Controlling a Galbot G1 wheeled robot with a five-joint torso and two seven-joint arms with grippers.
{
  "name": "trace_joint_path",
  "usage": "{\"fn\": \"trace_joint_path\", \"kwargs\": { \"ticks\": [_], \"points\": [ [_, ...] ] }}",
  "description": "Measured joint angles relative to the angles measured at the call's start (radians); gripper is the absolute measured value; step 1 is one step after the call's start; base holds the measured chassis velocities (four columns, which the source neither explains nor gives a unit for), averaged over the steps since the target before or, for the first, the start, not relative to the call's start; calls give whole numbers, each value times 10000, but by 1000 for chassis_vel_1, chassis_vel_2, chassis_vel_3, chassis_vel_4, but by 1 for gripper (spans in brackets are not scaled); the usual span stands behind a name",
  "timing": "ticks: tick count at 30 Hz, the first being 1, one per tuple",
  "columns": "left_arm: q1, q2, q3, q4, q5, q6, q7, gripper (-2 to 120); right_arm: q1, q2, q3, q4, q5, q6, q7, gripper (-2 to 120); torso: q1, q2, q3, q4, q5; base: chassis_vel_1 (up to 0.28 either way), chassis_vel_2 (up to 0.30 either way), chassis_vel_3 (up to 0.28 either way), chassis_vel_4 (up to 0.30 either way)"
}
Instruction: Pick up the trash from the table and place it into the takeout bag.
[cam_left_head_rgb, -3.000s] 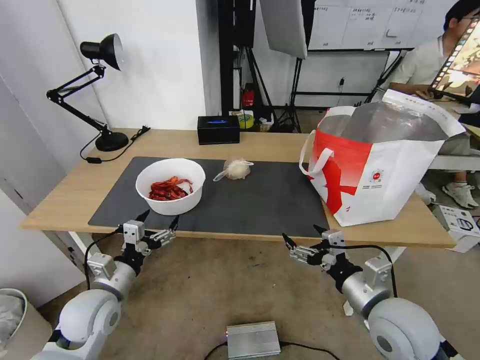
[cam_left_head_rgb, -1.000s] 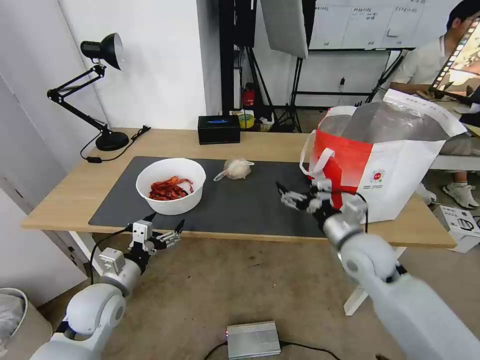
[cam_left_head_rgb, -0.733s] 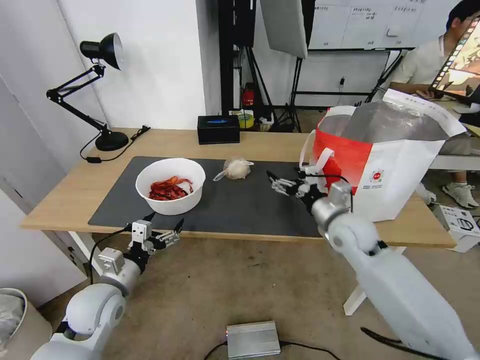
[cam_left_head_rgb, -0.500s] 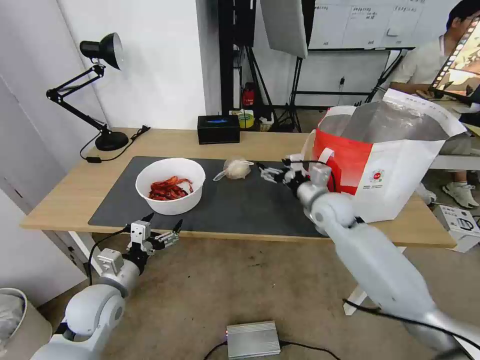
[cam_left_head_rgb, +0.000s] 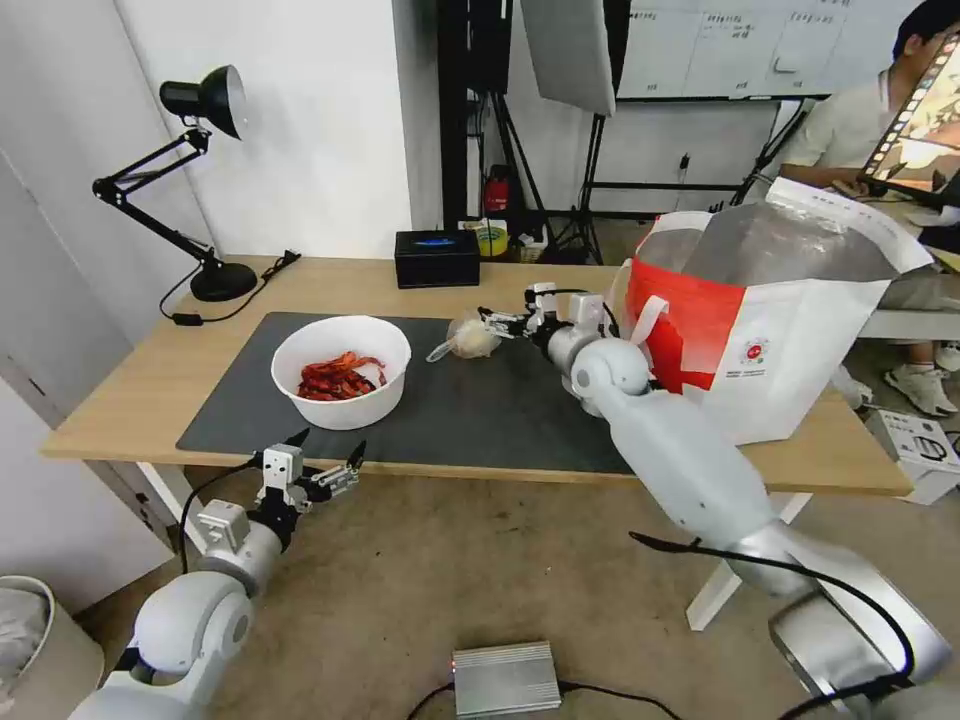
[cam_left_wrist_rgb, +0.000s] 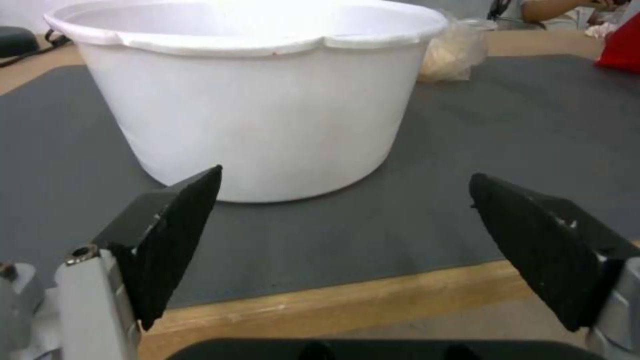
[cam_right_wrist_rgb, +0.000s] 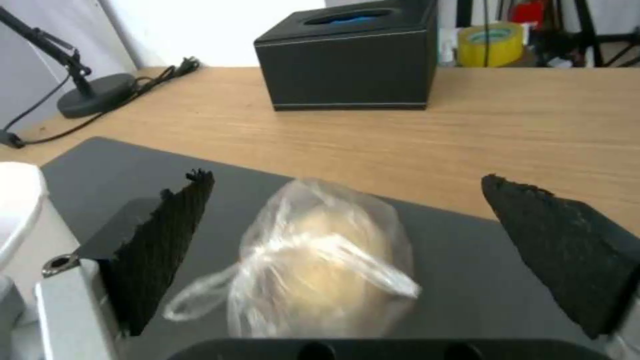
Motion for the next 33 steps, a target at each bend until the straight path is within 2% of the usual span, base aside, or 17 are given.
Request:
{"fn": "trace_joint_path", "kwargs": {
  "ticks": [13, 33],
  "points": [
    [-5, 13, 7, -82, -8, -20, -8, 100, 781, 749, -45, -1477, -880, -1227, -917, 100, -1, 0, -1, 0, 1, 0, 0, 0, 0],
    [-20, -98, 112, -122, 7, -32, -8, 100, 1077, 1065, -177, -2576, -1763, -1169, -2052, 100, -2, 0, -1, -1, 2, 0, 0, 0, 0]
  ]
}}
